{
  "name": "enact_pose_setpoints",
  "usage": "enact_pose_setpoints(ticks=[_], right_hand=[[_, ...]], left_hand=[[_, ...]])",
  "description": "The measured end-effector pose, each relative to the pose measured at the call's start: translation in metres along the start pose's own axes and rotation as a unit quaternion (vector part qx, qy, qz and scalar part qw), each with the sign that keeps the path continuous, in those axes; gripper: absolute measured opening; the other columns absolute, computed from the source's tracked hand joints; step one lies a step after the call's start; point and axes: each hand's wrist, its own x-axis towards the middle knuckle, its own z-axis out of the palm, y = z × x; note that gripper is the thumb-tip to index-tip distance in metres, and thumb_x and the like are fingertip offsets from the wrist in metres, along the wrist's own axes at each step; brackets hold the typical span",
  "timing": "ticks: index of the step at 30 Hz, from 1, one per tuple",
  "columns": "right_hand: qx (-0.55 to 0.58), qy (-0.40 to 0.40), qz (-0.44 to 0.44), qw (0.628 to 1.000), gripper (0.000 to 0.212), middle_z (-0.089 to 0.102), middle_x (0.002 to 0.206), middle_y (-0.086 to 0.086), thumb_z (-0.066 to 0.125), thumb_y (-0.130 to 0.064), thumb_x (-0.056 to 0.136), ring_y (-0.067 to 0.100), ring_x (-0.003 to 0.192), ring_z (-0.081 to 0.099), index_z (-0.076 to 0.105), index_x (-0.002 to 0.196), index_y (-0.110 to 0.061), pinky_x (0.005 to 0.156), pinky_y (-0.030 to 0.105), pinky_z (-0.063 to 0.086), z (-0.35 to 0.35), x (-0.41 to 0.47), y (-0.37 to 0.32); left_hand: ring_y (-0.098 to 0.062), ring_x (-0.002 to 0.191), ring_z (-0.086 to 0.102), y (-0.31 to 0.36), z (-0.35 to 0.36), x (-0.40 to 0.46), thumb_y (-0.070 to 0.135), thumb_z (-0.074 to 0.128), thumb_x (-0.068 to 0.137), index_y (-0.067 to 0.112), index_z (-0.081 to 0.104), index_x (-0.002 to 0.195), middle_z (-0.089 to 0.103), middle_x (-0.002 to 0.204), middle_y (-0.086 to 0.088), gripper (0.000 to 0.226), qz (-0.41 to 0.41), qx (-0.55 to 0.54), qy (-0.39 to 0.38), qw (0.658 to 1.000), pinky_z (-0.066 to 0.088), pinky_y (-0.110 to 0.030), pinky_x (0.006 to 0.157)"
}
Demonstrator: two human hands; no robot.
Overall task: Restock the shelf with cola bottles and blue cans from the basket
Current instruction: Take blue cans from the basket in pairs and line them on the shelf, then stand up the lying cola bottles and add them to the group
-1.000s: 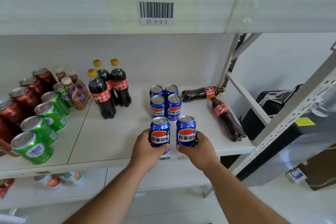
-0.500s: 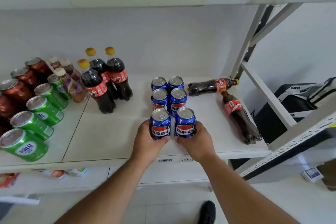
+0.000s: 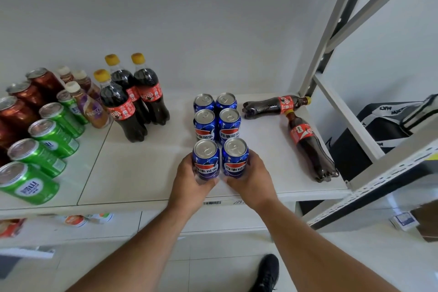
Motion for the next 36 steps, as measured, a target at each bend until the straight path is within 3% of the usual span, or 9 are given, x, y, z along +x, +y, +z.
enact_pose_setpoints(ticks=[3, 8, 13, 17, 23, 30, 36], right_hand=[[-0.018, 0.025, 0.037, 0.999, 0.083, 0.053, 0.153, -0.007, 0.085, -0.028, 0.085, 0.016, 0.135, 0.056, 0.041, 0.155, -0.027, 0.108, 0.036, 0.052, -0.001, -0.008, 0.004], [0.003, 0.044, 0.045, 0.998, 0.060, 0.067, 0.136, -0.006, 0.077, -0.013, 0.090, 0.014, 0.121, 0.064, 0.054, 0.143, -0.024, 0.100, 0.026, 0.053, 0.005, -0.016, 0.008], [0.009, 0.042, 0.056, 0.997, 0.059, 0.066, 0.138, -0.006, 0.078, -0.018, 0.092, 0.014, 0.120, 0.063, 0.052, 0.145, -0.025, 0.102, 0.031, 0.053, 0.007, -0.011, 0.003], [-0.003, 0.042, 0.052, 0.998, 0.059, 0.065, 0.140, -0.005, 0.077, -0.024, 0.094, 0.017, 0.124, 0.063, 0.050, 0.147, -0.025, 0.104, 0.034, 0.053, 0.010, -0.005, 0.001], [-0.008, 0.049, 0.050, 0.997, 0.057, 0.068, 0.137, -0.006, 0.078, -0.028, 0.093, 0.015, 0.118, 0.065, 0.052, 0.143, -0.026, 0.099, 0.031, 0.054, 0.012, 0.006, -0.001], [-0.014, 0.046, 0.059, 0.997, 0.059, 0.066, 0.140, -0.004, 0.077, -0.028, 0.094, 0.019, 0.122, 0.065, 0.050, 0.146, -0.025, 0.103, 0.037, 0.055, 0.014, 0.016, -0.005], [-0.016, 0.054, 0.056, 0.997, 0.057, 0.070, 0.132, -0.006, 0.079, -0.028, 0.092, 0.011, 0.109, 0.065, 0.053, 0.142, -0.025, 0.092, 0.026, 0.053, 0.013, 0.021, -0.006]], left_hand=[[-0.009, 0.129, 0.063, -0.006, 0.002, -0.006, 0.010, 0.091, 0.078, 0.037, 0.051, 0.143, 0.062, 0.144, 0.012, 0.081, -0.015, -0.019, 0.008, 1.000, 0.054, -0.044, 0.110], [-0.013, 0.128, 0.064, -0.001, 0.003, -0.008, 0.005, 0.083, 0.087, 0.034, 0.051, 0.146, 0.062, 0.137, 0.016, 0.073, -0.038, -0.040, 0.014, 0.998, 0.054, -0.034, 0.106], [-0.013, 0.130, 0.064, -0.002, 0.004, -0.009, 0.007, 0.081, 0.089, 0.032, 0.049, 0.149, 0.063, 0.138, 0.016, 0.073, -0.046, -0.031, 0.016, 0.998, 0.054, -0.039, 0.109], [-0.010, 0.126, 0.064, 0.000, 0.004, -0.005, 0.008, 0.081, 0.090, 0.030, 0.049, 0.150, 0.063, 0.135, 0.018, 0.072, -0.048, -0.033, 0.018, 0.998, 0.053, -0.027, 0.103], [-0.005, 0.121, 0.064, 0.005, 0.005, 0.005, 0.008, 0.080, 0.090, 0.028, 0.048, 0.152, 0.065, 0.136, 0.013, 0.072, -0.053, -0.035, 0.019, 0.998, 0.050, -0.022, 0.098], [-0.015, 0.131, 0.063, 0.007, 0.006, 0.016, 0.013, 0.079, 0.093, 0.030, 0.044, 0.155, 0.063, 0.147, 0.007, 0.074, -0.048, -0.016, 0.018, 0.999, 0.051, -0.032, 0.105], [-0.011, 0.127, 0.066, 0.005, 0.006, 0.025, 0.009, 0.079, 0.091, 0.028, 0.048, 0.153, 0.067, 0.141, 0.008, 0.072, -0.049, -0.017, 0.017, 0.999, 0.053, -0.033, 0.107]])
